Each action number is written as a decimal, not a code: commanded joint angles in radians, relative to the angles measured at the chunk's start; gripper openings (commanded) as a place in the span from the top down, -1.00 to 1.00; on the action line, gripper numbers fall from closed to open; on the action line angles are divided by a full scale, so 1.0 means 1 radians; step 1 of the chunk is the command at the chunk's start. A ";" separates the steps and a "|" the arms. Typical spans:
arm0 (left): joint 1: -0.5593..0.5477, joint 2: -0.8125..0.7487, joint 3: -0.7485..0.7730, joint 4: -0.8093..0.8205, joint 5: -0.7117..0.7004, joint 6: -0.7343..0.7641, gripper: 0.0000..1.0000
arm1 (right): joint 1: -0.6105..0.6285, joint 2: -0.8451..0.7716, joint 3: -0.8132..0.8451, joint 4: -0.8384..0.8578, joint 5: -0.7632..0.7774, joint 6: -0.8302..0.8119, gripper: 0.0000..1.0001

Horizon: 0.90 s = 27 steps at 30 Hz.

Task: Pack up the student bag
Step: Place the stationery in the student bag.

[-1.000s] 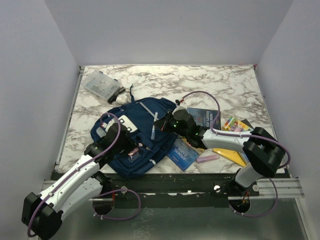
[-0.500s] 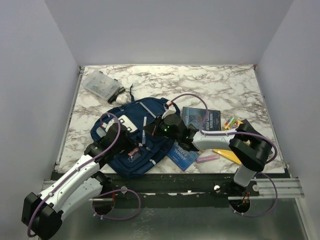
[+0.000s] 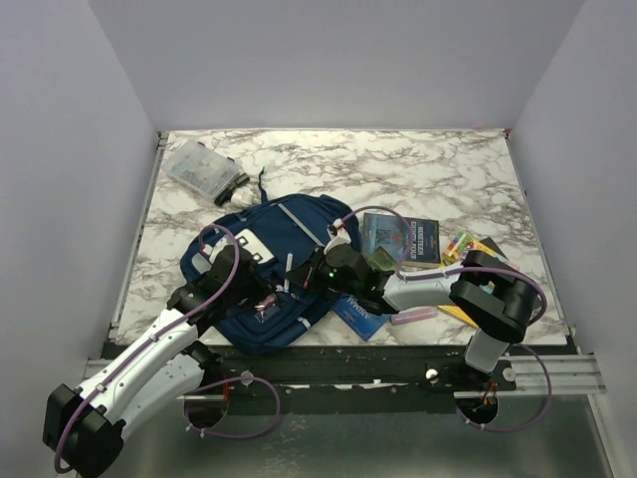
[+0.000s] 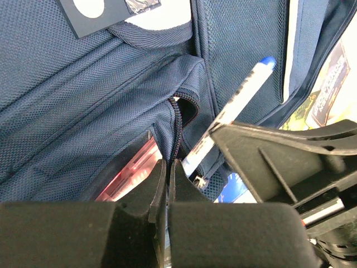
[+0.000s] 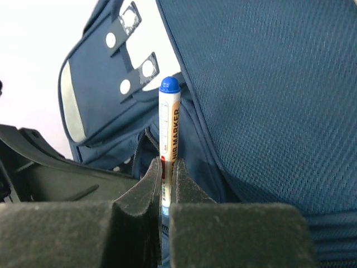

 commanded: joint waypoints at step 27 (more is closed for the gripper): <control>0.001 -0.012 -0.012 0.069 0.041 -0.003 1.00 | -0.297 0.146 0.288 -0.122 -0.721 -0.386 -0.21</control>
